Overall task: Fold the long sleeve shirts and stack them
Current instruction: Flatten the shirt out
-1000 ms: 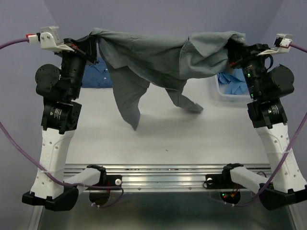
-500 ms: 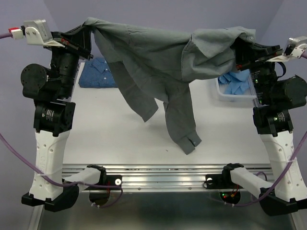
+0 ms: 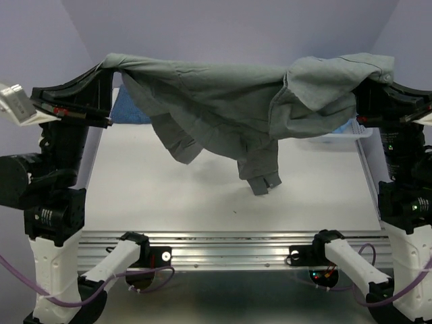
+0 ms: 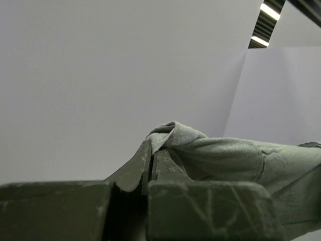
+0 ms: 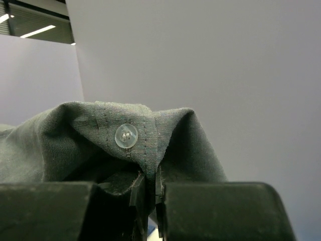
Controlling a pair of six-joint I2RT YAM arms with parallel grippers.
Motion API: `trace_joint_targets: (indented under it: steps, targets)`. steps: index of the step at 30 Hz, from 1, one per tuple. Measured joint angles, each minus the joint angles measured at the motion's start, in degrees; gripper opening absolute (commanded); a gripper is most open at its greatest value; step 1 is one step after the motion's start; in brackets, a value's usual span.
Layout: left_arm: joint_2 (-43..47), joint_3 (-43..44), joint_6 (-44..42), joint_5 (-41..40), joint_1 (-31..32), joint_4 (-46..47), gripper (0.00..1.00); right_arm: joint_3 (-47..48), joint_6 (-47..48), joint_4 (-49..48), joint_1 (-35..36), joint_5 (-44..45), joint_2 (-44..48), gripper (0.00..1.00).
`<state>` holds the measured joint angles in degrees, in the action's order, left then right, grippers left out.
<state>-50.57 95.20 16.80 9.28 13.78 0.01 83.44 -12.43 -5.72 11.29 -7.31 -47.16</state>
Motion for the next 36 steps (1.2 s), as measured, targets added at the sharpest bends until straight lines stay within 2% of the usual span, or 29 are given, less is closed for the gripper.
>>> trace_joint_targets:
  steps: [6, 11, 12, 13, 14, 15, 16, 17, 21, 24, 28, 33, 36]
  targets:
    - [-1.3, 0.0, 1.6, -2.8, 0.0, 0.0, 0.00, -2.5, -5.6, 0.7, 0.0, -1.7, -0.2, 0.10]
    - [-13.2, -2.1, 3.8, -10.9, -1.3, -1.1, 0.00, -13.9, -12.0, 1.7, 0.0, 1.0, -7.0, 0.12]
    - [-16.9, -3.8, 4.2, -11.0, -2.4, -0.9, 0.00, -16.5, -13.3, 2.0, 0.0, 2.5, -10.1, 0.14]
    - [-20.1, -5.3, 4.6, -10.8, -3.6, -1.0, 0.05, -18.1, -14.1, 2.4, 0.0, 3.3, -12.5, 0.21]
    - [-25.0, -7.1, 5.6, -9.7, -5.2, -1.0, 0.19, -20.2, -15.1, 3.0, 0.0, 4.3, -15.5, 0.56]
    - [-28.7, -8.2, 5.9, -9.3, -5.9, -1.1, 0.45, -22.1, -15.4, 4.0, 0.0, 5.1, -18.9, 0.69]
    - [-33.7, -9.0, 6.2, -9.2, -7.0, -1.4, 0.98, -24.1, -16.0, 5.7, -0.1, 6.4, -22.5, 0.85]
    - [-39.7, -9.6, 6.7, -9.4, -8.1, -2.4, 0.99, -25.6, -15.3, 8.0, -0.4, 7.9, -25.8, 1.00]
    - [-54.6, -9.0, 7.5, -9.7, -10.8, -8.0, 0.99, -24.9, -13.0, 14.4, -1.4, 11.6, -35.1, 1.00]
    - [-58.9, -7.3, 7.7, -9.2, -11.4, -12.0, 0.99, -20.9, -10.3, 17.9, -1.6, 12.0, -37.7, 1.00]
    - [-56.0, -7.9, 8.8, -5.7, -10.8, -11.4, 0.99, -16.6, -6.5, 17.1, -1.5, 9.4, -36.7, 1.00]
    - [-43.4, -19.3, 10.8, -2.3, -9.3, -8.2, 0.99, -16.4, -0.2, 15.5, 1.8, 5.0, -36.0, 1.00]
    - [-36.2, -27.4, 12.5, -2.2, -7.3, -7.6, 0.99, -15.6, 6.3, 15.6, 7.8, 5.3, -38.6, 1.00]
